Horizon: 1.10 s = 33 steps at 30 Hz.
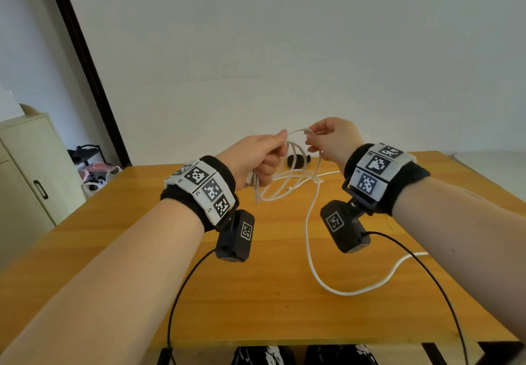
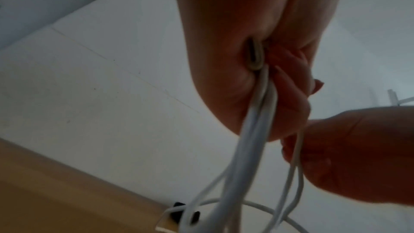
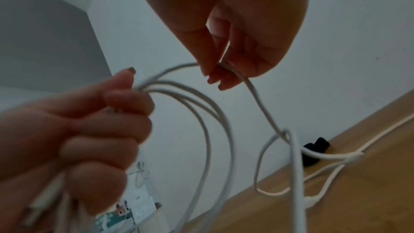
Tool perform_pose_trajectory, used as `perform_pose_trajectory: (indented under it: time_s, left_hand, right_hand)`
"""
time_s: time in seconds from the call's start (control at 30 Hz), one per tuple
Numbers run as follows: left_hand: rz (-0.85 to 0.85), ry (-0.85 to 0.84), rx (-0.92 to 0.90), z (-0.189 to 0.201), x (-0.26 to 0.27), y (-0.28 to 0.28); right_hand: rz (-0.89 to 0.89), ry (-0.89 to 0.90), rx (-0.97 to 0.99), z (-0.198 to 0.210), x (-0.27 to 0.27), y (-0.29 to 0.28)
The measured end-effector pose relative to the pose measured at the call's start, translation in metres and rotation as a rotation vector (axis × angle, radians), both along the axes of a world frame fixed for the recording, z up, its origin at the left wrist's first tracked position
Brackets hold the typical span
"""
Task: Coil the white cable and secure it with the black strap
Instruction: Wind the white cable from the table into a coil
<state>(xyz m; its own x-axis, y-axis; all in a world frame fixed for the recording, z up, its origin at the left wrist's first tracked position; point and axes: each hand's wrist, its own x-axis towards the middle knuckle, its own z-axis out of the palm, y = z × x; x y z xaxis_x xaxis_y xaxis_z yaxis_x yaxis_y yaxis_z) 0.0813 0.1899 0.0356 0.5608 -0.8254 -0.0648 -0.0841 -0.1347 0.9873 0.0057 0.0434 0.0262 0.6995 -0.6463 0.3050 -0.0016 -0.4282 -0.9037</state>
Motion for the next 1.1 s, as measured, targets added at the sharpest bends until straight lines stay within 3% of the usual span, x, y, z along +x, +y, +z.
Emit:
perform_pose_trajectory:
  time_s: [0.2,0.27,0.37,0.5,0.7,0.8,1.1]
  left_hand:
    - [-0.029,0.274,-0.222,0.016,0.003,0.005]
    - [-0.025,0.373,-0.295,0.018,0.005,0.007]
    - [-0.015,0.506,-0.392,0.017,0.005,0.008]
    - [-0.005,0.620,-0.493,0.019,0.003,0.007]
    - [0.043,0.694,-0.654,0.034,0.006,0.009]
    - [0.071,0.723,-0.732,0.038,0.009,0.012]
    - [0.167,0.733,-0.801,0.033,0.008,0.007]
  right_hand:
    - [0.066,0.051,0.273,-0.013,0.002,-0.006]
    - [0.096,0.037,0.279,-0.017,-0.001,-0.007]
    - [0.121,0.092,0.155,-0.020,-0.003,-0.007]
    - [0.189,0.306,-0.102,-0.028,0.000,-0.005]
    - [0.270,0.539,-0.312,-0.049,-0.004,0.003]
    - [0.283,0.597,-0.317,-0.052,-0.006,0.002]
    - [0.172,0.327,-0.134,-0.046,-0.004,0.009]
